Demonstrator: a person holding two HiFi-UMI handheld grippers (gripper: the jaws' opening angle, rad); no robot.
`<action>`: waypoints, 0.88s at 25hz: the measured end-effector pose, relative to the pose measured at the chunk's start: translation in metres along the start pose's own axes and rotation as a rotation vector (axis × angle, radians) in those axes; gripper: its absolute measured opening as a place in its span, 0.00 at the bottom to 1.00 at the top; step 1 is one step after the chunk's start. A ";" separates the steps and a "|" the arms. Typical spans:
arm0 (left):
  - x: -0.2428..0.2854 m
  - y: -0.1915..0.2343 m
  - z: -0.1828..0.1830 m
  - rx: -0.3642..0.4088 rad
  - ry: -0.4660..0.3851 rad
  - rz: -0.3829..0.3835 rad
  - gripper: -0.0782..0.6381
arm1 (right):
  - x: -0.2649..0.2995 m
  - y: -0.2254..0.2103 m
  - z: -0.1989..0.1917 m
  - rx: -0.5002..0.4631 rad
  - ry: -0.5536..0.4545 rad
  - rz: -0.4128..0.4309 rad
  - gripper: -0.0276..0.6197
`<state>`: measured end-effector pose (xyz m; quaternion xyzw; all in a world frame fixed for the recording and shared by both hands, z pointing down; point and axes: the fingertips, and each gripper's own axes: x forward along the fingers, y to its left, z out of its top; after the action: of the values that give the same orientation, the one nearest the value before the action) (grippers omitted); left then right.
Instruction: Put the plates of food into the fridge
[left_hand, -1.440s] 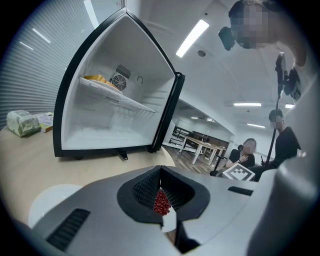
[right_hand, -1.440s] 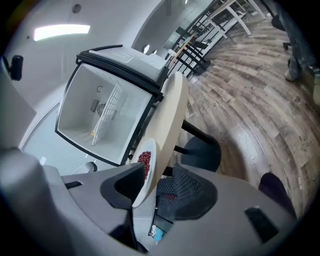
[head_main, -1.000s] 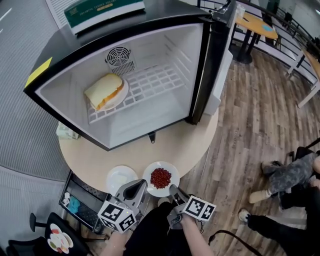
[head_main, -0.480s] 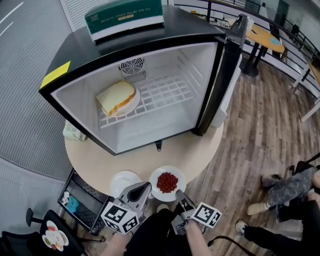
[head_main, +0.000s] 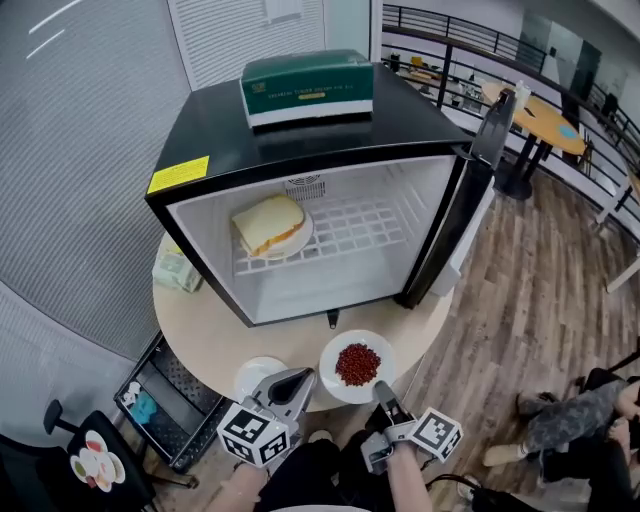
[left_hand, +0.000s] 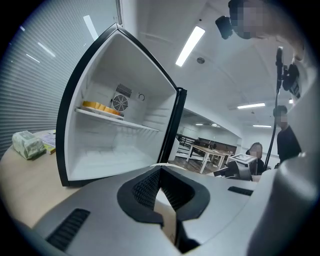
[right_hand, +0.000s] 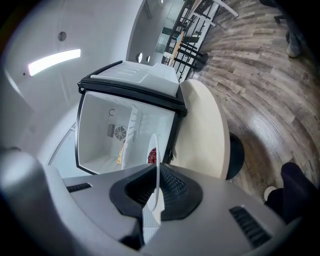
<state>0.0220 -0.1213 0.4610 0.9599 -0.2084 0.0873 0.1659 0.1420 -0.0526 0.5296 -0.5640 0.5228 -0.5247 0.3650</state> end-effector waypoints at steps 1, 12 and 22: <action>0.000 -0.001 0.007 0.008 -0.009 0.003 0.12 | -0.001 0.008 0.006 0.004 -0.003 0.006 0.07; 0.013 -0.014 0.060 0.065 -0.096 -0.024 0.12 | -0.002 0.064 0.062 0.002 -0.045 0.033 0.07; 0.044 -0.019 0.082 0.087 -0.116 -0.060 0.12 | 0.039 0.098 0.091 0.032 -0.047 0.069 0.07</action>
<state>0.0777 -0.1503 0.3898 0.9755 -0.1847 0.0357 0.1142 0.2064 -0.1216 0.4267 -0.5519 0.5248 -0.5065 0.4042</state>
